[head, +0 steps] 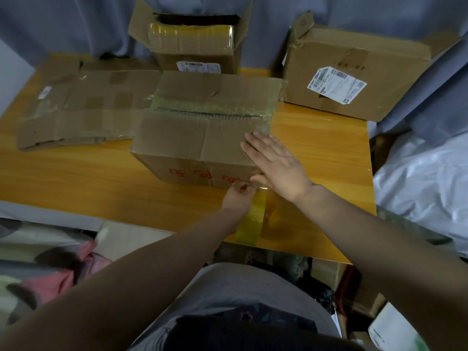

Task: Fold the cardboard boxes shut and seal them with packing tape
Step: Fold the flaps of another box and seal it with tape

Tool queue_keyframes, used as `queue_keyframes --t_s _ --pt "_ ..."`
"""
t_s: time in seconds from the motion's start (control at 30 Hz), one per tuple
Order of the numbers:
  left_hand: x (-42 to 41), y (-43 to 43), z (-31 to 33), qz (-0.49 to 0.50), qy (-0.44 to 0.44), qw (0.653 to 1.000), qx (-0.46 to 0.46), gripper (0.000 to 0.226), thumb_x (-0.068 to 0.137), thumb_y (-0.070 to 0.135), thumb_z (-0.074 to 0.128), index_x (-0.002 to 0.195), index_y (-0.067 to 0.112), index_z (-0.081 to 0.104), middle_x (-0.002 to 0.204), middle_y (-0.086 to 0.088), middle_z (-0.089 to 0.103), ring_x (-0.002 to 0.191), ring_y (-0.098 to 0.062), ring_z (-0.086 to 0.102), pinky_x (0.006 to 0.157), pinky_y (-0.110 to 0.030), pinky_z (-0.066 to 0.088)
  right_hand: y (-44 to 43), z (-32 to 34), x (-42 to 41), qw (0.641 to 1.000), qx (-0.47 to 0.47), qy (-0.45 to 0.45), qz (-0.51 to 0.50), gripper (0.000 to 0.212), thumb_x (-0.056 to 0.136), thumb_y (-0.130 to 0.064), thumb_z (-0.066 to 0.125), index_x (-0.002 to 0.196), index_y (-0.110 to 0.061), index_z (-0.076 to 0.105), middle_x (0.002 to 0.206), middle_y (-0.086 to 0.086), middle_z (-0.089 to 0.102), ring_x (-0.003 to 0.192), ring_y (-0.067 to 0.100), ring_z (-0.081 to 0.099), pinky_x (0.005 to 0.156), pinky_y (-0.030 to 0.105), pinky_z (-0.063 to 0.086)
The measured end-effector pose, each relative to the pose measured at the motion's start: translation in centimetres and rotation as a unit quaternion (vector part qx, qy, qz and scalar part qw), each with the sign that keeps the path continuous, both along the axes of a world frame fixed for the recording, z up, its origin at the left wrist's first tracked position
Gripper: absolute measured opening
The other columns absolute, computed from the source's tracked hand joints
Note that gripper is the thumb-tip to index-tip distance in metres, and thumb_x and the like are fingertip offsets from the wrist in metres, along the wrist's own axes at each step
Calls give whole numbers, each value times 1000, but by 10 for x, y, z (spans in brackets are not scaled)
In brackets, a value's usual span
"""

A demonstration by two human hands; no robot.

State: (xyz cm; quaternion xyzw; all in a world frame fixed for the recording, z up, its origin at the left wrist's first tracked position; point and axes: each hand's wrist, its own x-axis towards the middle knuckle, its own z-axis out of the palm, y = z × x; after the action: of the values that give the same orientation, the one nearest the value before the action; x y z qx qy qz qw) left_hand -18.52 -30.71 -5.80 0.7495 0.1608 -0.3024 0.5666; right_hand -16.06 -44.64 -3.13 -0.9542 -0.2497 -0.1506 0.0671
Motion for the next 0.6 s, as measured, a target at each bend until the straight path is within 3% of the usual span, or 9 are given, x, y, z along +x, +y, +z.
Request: queue_keyframes --t_s 0.23,0.33,0.37,0.43,0.53,0.6 --pt "6 4 7 -6 2 1000 19 46 71 58 57 100 23 56 101 -13 65 84 -39 68 80 -54 55 -3 -6 2 994 -70 -78 -1 91 67 -39 81 140 -9 37 146 11 43 136 26 39 116 42 14" --pt "12 7 14 -51 -24 998 39 26 93 36 54 104 12 56 90 -6 61 59 -10 68 59 -23 57 -3 -8 2 992 -89 -93 -1 93 67 -40 79 142 -8 33 146 12 42 136 27 39 117 42 13" --pt "15 9 16 -68 -37 996 50 25 95 33 52 104 10 57 91 -5 61 62 -9 68 61 -22 57 -2 -8 1 992 -87 -91 0 94 66 -38 79 141 -8 33 146 12 43 136 28 39 117 41 14" --pt "18 11 23 -106 -48 991 69 30 93 36 53 103 9 60 96 -7 62 82 -23 65 78 -35 55 -1 -8 0 994 -70 -85 1 94 63 -35 82 140 -6 37 144 14 44 134 29 41 118 41 20" --pt "8 21 23 -190 -41 974 117 17 93 24 51 84 10 56 81 -4 52 74 -19 49 68 -28 40 1 -6 3 995 -50 -84 2 92 58 -32 86 136 -3 47 141 16 48 131 31 45 113 41 27" --pt "-5 30 19 -206 -25 970 125 17 95 24 49 92 10 59 86 -5 52 78 -19 48 69 -29 38 0 -5 4 996 -49 -71 0 91 57 -31 87 134 -1 49 140 16 49 130 31 46 112 42 28"
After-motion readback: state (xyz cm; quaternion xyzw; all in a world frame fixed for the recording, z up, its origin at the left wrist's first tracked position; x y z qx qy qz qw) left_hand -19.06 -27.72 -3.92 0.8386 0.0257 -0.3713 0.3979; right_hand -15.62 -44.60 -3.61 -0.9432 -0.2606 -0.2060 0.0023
